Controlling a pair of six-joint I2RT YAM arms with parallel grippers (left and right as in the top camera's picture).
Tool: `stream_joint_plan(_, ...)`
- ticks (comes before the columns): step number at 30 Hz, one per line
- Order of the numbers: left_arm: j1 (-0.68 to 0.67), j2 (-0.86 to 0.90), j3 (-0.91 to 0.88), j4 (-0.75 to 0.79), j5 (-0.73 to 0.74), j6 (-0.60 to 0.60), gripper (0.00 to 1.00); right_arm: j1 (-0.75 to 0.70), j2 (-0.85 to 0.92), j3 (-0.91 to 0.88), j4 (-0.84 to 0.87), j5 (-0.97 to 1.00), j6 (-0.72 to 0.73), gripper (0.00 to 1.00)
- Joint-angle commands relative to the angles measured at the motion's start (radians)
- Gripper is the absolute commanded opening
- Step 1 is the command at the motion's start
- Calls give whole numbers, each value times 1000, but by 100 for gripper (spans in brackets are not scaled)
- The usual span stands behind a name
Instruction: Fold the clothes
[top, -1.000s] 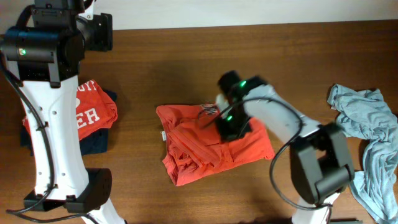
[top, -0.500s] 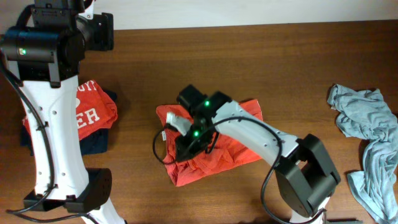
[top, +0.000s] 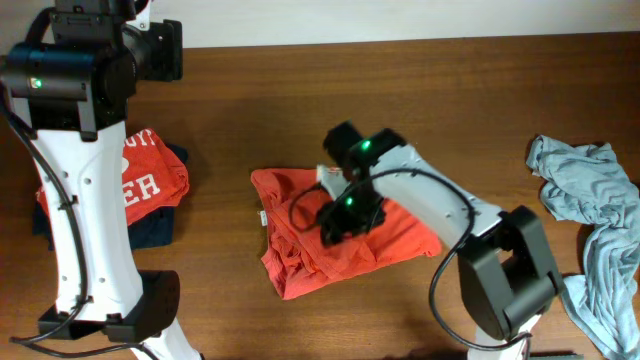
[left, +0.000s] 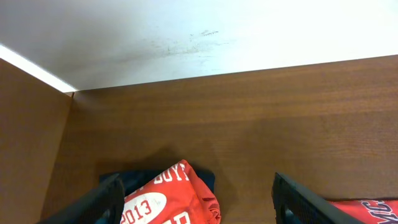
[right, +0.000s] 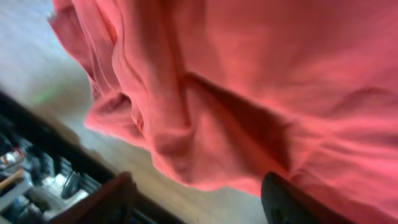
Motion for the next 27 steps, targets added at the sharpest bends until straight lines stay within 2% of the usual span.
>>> stream_joint_plan(1,3,-27,17,5,-8,13,76,71,-2,-35,23,19,-35,71)
stream_joint_plan(4,3,-27,17,6,-8,13,76,127,-2,-46,40,85,-29,72)
stream_joint_plan(7,3,-27,17,2,-8,13,76,168,-2,-47,48,257,98,72)
stream_joint_plan(11,3,-27,17,2,-8,13,76,175,-2,-50,70,344,146,68)
stream_joint_plan(14,3,-27,17,2,-8,13,76,176,-2,-52,98,344,147,56)
stream_joint_plan(16,3,-27,17,2,-8,13,76,177,-2,-52,109,333,150,43)
stream_joint_plan(18,3,-27,17,2,-8,13,76,182,-2,-52,114,319,150,38)
stream_joint_plan(20,3,-27,17,2,-8,13,76,192,-2,-52,113,317,149,40)
stream_joint_plan(22,3,-27,17,2,-8,13,76,217,-2,-52,95,318,144,61)
stream_joint_plan(23,3,-27,17,2,-8,13,76,229,-2,-52,87,319,141,64)
stream_joint_plan(27,3,-27,17,2,-8,13,76,265,-2,-52,78,344,143,66)
